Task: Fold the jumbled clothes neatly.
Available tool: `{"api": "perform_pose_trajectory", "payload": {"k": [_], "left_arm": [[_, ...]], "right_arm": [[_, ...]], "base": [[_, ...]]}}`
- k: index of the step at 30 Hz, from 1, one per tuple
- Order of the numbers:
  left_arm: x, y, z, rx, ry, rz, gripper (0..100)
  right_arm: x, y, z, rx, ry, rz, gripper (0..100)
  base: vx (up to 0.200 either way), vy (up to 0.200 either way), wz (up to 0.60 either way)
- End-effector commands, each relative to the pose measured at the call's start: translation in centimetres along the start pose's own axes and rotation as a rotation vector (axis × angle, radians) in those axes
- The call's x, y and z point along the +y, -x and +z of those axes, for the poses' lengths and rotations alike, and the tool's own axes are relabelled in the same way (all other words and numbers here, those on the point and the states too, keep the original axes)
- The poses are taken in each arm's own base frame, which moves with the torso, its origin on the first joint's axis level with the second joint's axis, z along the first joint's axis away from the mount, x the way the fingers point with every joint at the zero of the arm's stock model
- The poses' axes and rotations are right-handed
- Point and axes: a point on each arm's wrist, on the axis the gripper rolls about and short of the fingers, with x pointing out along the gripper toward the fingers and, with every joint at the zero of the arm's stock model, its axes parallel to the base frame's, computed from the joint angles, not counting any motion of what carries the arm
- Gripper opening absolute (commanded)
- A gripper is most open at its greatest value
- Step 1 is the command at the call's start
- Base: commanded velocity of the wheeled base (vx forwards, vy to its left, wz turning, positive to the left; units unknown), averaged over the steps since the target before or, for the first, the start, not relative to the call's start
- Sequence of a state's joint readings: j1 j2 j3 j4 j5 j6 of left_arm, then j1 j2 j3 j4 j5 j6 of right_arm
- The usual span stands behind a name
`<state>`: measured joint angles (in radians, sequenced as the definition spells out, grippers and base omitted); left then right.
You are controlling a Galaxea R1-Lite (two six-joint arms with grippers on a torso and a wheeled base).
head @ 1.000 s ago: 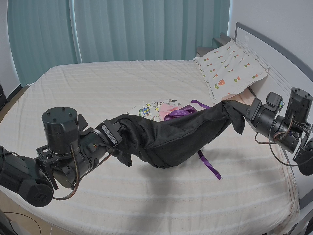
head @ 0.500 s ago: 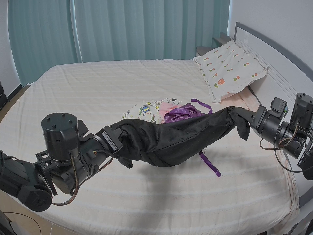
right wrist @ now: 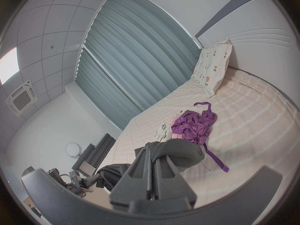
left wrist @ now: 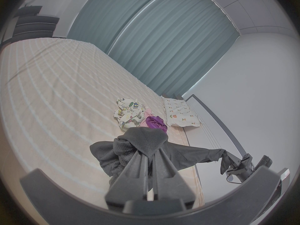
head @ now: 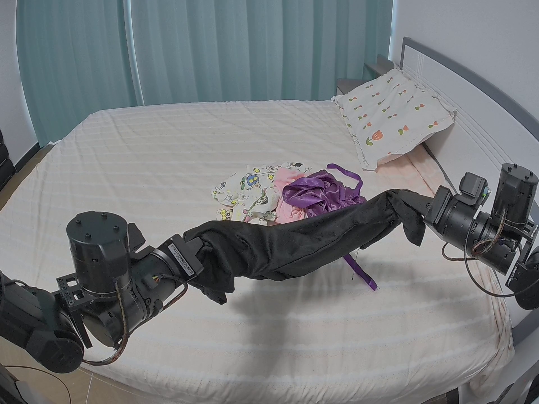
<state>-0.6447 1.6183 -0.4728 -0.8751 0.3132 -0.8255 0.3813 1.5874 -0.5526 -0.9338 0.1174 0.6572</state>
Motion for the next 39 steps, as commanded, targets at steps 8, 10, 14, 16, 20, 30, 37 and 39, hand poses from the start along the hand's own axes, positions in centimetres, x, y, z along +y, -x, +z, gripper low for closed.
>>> {"api": "perform_pose_trajectory", "payload": {"k": [8,10,14,16,20,30,37,39], "left_arm": [[0.4,1.2,0.6,-0.015,0.014,-0.011,0],[0.7,1.1,1.0,-0.028,0.018,-0.001,0],[0.8,0.9,1.3,-0.042,0.023,0.007,0],[0.9,0.9,1.4,-0.044,0.024,0.014,0],[1.0,0.8,1.7,-0.056,0.024,0.02,0],[1.1,0.7,1.9,-0.065,0.025,0.026,0],[1.2,0.7,2.0,-0.069,0.027,0.028,0],[1.3,0.7,2.1,-0.071,0.028,0.03,0]], "right_arm": [[0.3,-0.1,-0.3,0.012,-0.005,0.017,0],[0.2,-0.2,-0.4,0.014,-0.016,0.012,0],[0.4,-0.3,-0.3,0.01,-0.031,0.017,0],[0.3,-0.4,-0.3,0.012,-0.031,0.014,0],[0.3,-0.4,-0.3,0.011,-0.031,0.013,0],[0.4,-0.6,-0.3,0.011,-0.031,0.016,0],[0.7,-0.9,0.1,-0.008,-0.026,0.033,0],[0.9,-1.0,0.3,-0.012,-0.026,0.038,0]], "base": [[0.0,0.2,0.0],[0.0,0.2,0.0],[0.0,0.2,0.0],[0.0,0.2,0.0],[0.0,0.2,0.0],[0.0,0.2,0.0],[0.0,0.2,0.0],[0.0,0.2,0.0]]}}
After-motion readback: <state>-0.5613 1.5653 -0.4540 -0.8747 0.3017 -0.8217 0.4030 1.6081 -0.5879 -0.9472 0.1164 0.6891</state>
